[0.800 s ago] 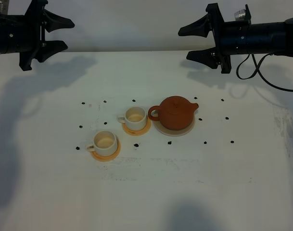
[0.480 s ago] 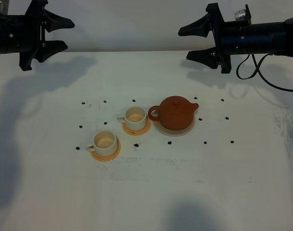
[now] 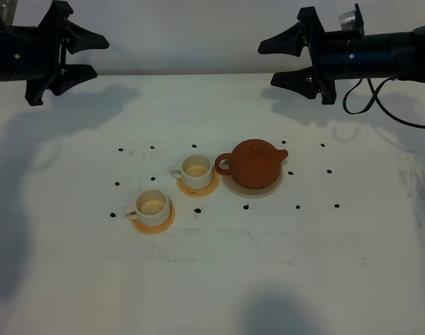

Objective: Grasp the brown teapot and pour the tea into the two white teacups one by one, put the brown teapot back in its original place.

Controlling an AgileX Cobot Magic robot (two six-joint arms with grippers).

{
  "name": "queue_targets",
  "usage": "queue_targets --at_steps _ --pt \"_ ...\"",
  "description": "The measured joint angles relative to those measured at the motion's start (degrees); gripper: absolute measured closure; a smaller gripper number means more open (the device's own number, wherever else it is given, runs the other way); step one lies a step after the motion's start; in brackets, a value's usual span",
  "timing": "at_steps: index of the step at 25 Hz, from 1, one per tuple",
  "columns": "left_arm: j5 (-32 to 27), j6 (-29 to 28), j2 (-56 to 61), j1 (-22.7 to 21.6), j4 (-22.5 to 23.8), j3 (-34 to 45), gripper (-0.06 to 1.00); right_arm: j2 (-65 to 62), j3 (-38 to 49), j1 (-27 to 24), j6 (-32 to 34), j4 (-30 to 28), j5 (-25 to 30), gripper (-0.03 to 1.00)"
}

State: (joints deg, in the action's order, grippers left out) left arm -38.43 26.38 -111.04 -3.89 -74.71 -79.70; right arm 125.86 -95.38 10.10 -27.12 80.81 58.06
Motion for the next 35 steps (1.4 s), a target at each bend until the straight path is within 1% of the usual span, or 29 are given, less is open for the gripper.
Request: queue_targets --at_steps 11,13,16,18,20,24,28,35 --pt "0.10 6.62 1.00 0.00 0.73 0.00 0.39 0.00 -1.54 0.00 -5.22 -0.26 -0.73 0.43" --pt "0.63 8.00 2.31 0.00 1.02 0.00 0.40 -0.49 -2.59 0.00 -5.56 -2.15 -1.95 0.44" --pt "2.06 9.50 5.28 0.00 3.51 0.00 0.42 -2.67 -3.65 0.00 -5.37 -6.95 -4.56 0.44" --pt "3.00 9.87 7.14 0.00 6.12 0.00 0.43 -4.40 -4.09 0.00 -4.47 -10.21 -6.21 0.44" --pt "3.69 9.92 9.12 0.00 9.65 0.00 0.44 -5.94 -4.10 0.00 -3.43 -13.40 -7.84 0.44" --pt "5.04 9.24 12.63 0.00 16.92 0.00 0.44 -8.02 -4.10 0.00 -2.25 -17.72 -9.61 0.44" --pt "6.27 5.87 15.59 0.00 24.67 0.00 0.44 -9.21 -4.10 0.00 -1.28 -20.17 -10.10 0.44" --pt "6.67 -1.79 18.32 0.00 37.67 0.00 0.44 -9.49 -4.10 0.00 1.38 -26.63 -10.11 0.44"
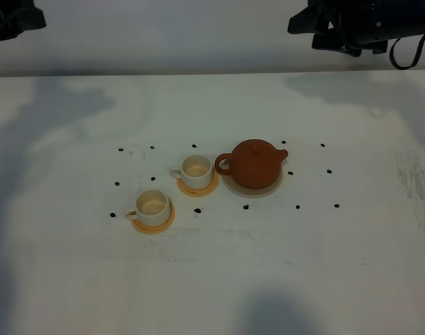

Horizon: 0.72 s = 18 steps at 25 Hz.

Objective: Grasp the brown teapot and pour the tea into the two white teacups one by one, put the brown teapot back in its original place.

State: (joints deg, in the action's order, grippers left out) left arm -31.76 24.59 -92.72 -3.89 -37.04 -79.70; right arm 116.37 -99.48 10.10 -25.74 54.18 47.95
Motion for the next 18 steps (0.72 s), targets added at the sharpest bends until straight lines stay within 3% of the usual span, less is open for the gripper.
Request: queue_targets --at_steps 11,18 --pt "-0.73 -13.22 3.30 0.00 22.18 0.00 0.44 -2.36 0.00 0.00 4.88 -17.09 -1.17 0.46" --pt "-1.75 -19.21 5.98 0.00 33.97 0.00 0.44 -5.62 -0.19 0.00 8.07 -27.95 -1.84 0.47"
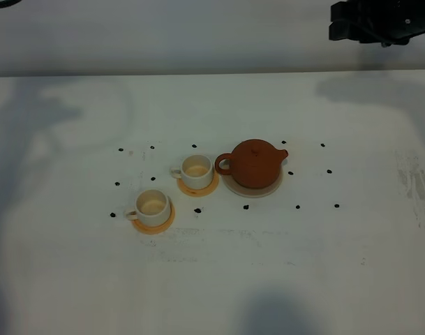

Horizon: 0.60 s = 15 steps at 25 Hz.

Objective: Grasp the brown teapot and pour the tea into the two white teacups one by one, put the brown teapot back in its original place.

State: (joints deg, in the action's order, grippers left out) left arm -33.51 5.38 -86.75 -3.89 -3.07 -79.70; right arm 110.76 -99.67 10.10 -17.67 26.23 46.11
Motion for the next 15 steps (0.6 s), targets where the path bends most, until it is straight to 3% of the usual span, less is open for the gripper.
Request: queue_targets --at_steps 7,11,15 --pt "-0.60 -3.09 3.44 0.00 6.99 0.00 0.44 -3.41 -0.26 0.00 4.13 -12.07 0.88 0.47" --pt "-0.91 -3.22 6.82 0.00 7.76 0.00 0.44 -5.07 -0.33 0.00 5.92 -17.02 1.79 0.47" --pt "-1.21 -3.22 11.38 0.00 7.88 0.00 0.44 -6.15 -0.33 0.00 6.62 -18.41 2.65 0.47"
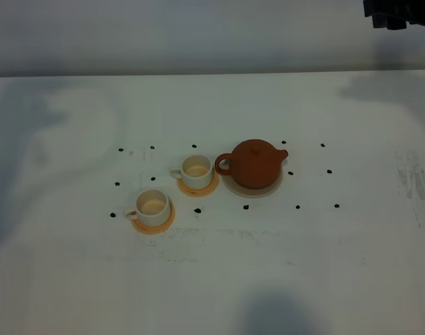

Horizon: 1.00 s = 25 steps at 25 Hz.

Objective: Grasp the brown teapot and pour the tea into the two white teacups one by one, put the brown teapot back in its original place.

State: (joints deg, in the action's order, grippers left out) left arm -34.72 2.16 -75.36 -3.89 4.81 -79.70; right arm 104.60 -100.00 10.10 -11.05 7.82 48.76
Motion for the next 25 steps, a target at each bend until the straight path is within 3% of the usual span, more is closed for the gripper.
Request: queue_targets --at_steps 6,15,25 --pt "-2.54 0.00 7.96 0.00 0.02 0.00 0.44 -0.48 0.00 1.33 0.07 -0.05 0.18 0.47" --pt "-12.82 0.05 17.33 0.00 0.02 -0.04 0.44 -0.48 0.00 10.10 0.07 0.00 -4.05 0.47" --pt "-19.46 0.05 27.66 0.00 0.02 -0.04 0.44 -0.48 0.00 18.35 0.19 0.31 -7.73 0.47"
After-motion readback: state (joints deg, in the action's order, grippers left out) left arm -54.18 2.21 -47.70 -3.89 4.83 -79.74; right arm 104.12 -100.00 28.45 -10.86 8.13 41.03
